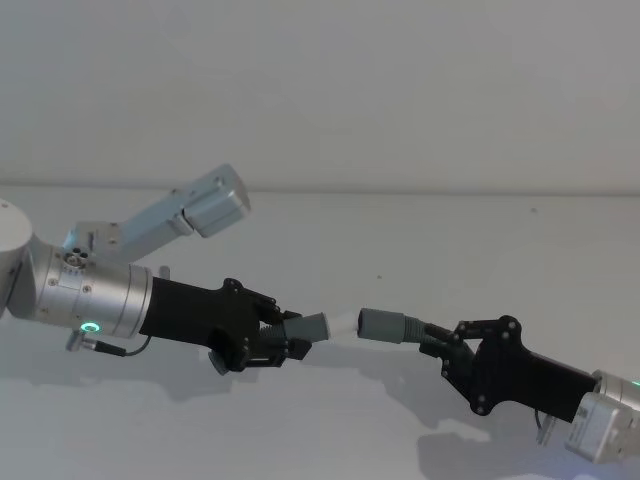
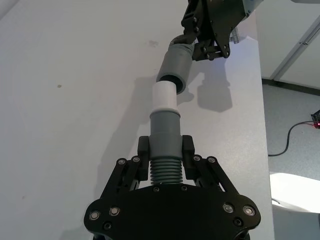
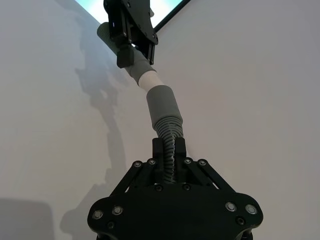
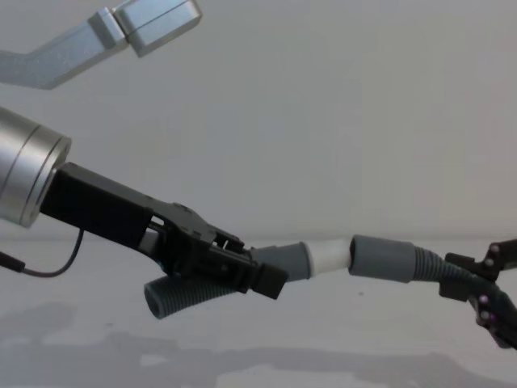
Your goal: Use both hands to pick up one end of the pipe from the table, align the ends, and insert them.
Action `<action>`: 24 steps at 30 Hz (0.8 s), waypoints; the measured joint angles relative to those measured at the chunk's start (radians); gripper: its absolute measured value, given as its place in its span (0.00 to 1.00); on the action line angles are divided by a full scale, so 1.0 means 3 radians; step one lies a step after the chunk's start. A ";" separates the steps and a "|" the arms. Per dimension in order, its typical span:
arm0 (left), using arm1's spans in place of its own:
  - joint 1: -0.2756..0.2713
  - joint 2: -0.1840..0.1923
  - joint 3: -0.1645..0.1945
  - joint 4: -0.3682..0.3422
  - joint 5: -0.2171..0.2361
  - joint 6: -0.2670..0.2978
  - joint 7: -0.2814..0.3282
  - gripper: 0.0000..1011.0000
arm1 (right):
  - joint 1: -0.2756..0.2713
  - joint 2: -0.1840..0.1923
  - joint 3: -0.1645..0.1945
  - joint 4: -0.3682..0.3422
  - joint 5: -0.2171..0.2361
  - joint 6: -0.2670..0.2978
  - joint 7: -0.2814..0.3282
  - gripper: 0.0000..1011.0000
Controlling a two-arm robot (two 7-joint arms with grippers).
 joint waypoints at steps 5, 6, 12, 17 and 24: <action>-0.0013 -0.0005 0.0022 0.0008 -0.0008 0.0013 0.0012 0.37 | -0.0011 0.0022 -0.0012 -0.0016 0.0033 -0.0018 0.0000 0.11; -0.0015 -0.0006 0.0025 0.0009 -0.0010 0.0014 0.0013 0.37 | -0.0014 0.0025 -0.0014 -0.0018 0.0035 -0.0020 0.0000 0.11; -0.0028 -0.0013 0.0047 0.0015 -0.0023 0.0017 0.0016 0.37 | -0.0026 0.0044 -0.0030 -0.0035 0.0068 -0.0023 -0.0003 0.11; -0.0032 -0.0015 0.0063 0.0015 -0.0043 0.0016 0.0024 0.37 | -0.0035 0.0057 -0.0052 -0.0052 0.0097 -0.0004 -0.0008 0.11; -0.0029 -0.0011 0.0073 -0.0006 -0.0075 0.0007 0.0033 0.37 | -0.0035 0.0063 -0.0078 -0.0062 0.0109 0.0041 -0.0020 0.11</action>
